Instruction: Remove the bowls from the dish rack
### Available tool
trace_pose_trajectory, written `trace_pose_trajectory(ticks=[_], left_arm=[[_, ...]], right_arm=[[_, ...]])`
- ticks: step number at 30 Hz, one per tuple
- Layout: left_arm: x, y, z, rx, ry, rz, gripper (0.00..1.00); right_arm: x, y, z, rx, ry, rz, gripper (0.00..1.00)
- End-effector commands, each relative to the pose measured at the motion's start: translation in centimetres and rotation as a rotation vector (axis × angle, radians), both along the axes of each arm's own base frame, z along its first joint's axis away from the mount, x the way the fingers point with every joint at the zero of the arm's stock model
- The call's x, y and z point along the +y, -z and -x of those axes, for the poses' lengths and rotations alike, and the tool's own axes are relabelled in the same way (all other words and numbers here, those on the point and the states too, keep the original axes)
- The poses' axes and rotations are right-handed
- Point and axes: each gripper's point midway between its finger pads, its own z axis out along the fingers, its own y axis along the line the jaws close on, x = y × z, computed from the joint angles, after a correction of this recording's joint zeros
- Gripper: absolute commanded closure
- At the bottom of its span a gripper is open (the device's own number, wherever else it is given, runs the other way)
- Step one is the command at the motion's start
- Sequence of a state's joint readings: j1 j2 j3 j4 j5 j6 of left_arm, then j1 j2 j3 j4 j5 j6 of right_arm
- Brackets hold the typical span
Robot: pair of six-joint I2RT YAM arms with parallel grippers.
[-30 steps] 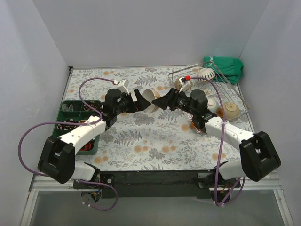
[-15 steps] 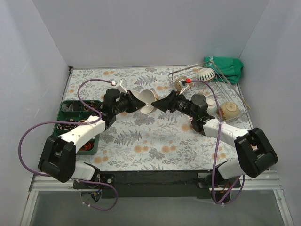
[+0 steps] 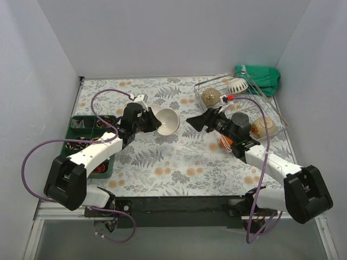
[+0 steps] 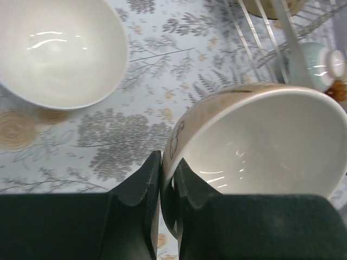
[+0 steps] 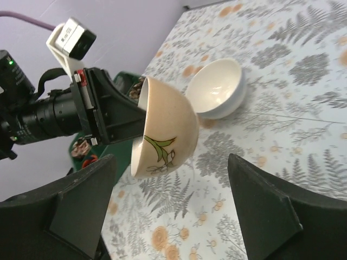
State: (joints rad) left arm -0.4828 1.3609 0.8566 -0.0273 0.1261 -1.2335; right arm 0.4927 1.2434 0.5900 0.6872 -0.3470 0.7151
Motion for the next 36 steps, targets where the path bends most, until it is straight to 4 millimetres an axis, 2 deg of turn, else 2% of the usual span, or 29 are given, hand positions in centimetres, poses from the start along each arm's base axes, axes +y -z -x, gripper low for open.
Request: trace_pose_trajectory(ticks=[1, 2, 3, 4, 5, 6, 8, 9, 11, 12, 13, 14, 15, 16, 17, 18, 19, 20, 21, 22, 27, 31, 33, 36], left_arm=[[1.9, -3.4, -2.2, -0.116, -0.068, -0.094, 1.00], [2.4, -3.4, -2.7, -0.132, -0.086, -0.129, 1.00], [2.5, -3.8, -3.1, -0.139, -0.097, -0.137, 1.00], [2.6, -3.6, -3.1, -0.129, -0.098, -0.155, 1.00], [2.5, -2.9, -3.5, -0.109, -0.093, -0.172, 1.00], [2.3, -2.9, -3.7, -0.104, -0.083, -0.184, 1.00], [1.7, -3.5, -4.5, -0.094, -0.072, -0.195, 1.00], [1.4, -2.2, -4.9, -0.062, -0.061, -0.218, 1.00], [0.6, -2.3, -5.8, -0.044, -0.052, -0.239, 1.00], [0.0, -0.4, -6.1, -0.001, -0.038, -0.269, 1.00], [-0.2, 0.1, -6.4, 0.015, -0.033, -0.300, 1.00], [-0.8, -0.7, -7.3, 0.000, -0.033, -0.303, 1.00], [-1.5, 0.9, -7.7, 0.031, -0.018, -0.331, 1.00], [-1.6, 1.3, -8.0, 0.040, -0.014, -0.361, 1.00], [-2.2, 0.7, -8.9, 0.023, -0.014, -0.363, 1.00], [-2.6, 1.0, -9.1, 0.027, -0.008, -0.374, 1.00], [-2.9, 2.7, -9.3, 0.059, 0.003, -0.403, 1.00], [-3.3, 2.0, -10.1, 0.039, 0.001, -0.406, 1.00], [-3.7, 2.4, -10.2, 0.045, 0.010, -0.414, 1.00], [-4.0, 3.9, -10.2, 0.072, 0.022, -0.431, 1.00], [-5.5, 5.1, -10.9, 0.096, 0.052, -0.423, 1.00], [-5.9, 6.6, -11.1, 0.120, 0.062, -0.430, 1.00], [-6.1, 7.6, -11.0, 0.140, 0.073, -0.436, 0.96], [-6.1, 8.0, -11.0, 0.153, 0.075, -0.444, 0.89]], right_arm=[[-3.0, 0.3, -1.1, -0.091, 0.132, 0.162, 0.08], [-3.6, -0.2, -1.1, -0.115, 0.160, 0.180, 0.08], [-4.1, 0.7, -0.9, -0.088, 0.169, 0.218, 0.08], [-4.5, 0.7, -1.0, -0.108, 0.180, 0.253, 0.08], [-4.9, 0.4, -0.9, -0.115, 0.193, 0.270, 0.08], [-5.6, 1.2, -0.8, -0.092, 0.214, 0.310, 0.08], [-6.5, 1.1, -0.8, -0.112, 0.243, 0.353, 0.08], [-6.8, 1.5, -0.6, -0.104, 0.245, 0.374, 0.08], [-7.4, 1.4, -0.3, -0.122, 0.260, 0.399, 0.08], [-7.7, 1.5, -0.2, -0.120, 0.264, 0.413, 0.08], [-8.0, 1.8, 0.0, -0.113, 0.267, 0.428, 0.08], [-8.4, 1.8, 0.2, -0.121, 0.279, 0.436, 0.08], [-8.5, 1.9, 0.4, -0.129, 0.281, 0.448, 0.08], [-8.8, 2.1, 0.5, -0.130, 0.283, 0.462, 0.08], [-9.2, 2.1, 0.8, -0.135, 0.291, 0.469, 0.08], [-9.3, 2.2, 1.0, -0.146, 0.287, 0.482, 0.08], [-9.4, 2.4, 1.2, -0.144, 0.285, 0.487, 0.08], [-10.0, 2.3, 1.1, -0.148, 0.315, 0.496, 0.08], [-10.2, 2.7, 1.2, -0.144, 0.316, 0.504, 0.08], [-10.2, 2.8, 1.4, -0.145, 0.315, 0.505, 0.08], [-10.4, 3.3, 1.7, -0.141, 0.314, 0.508, 0.08], [-10.5, 3.4, 1.7, -0.140, 0.315, 0.511, 0.08], [-10.5, 3.4, 1.7, -0.138, 0.315, 0.510, 0.08], [-10.4, 3.3, 1.7, -0.144, 0.313, 0.509, 0.08]])
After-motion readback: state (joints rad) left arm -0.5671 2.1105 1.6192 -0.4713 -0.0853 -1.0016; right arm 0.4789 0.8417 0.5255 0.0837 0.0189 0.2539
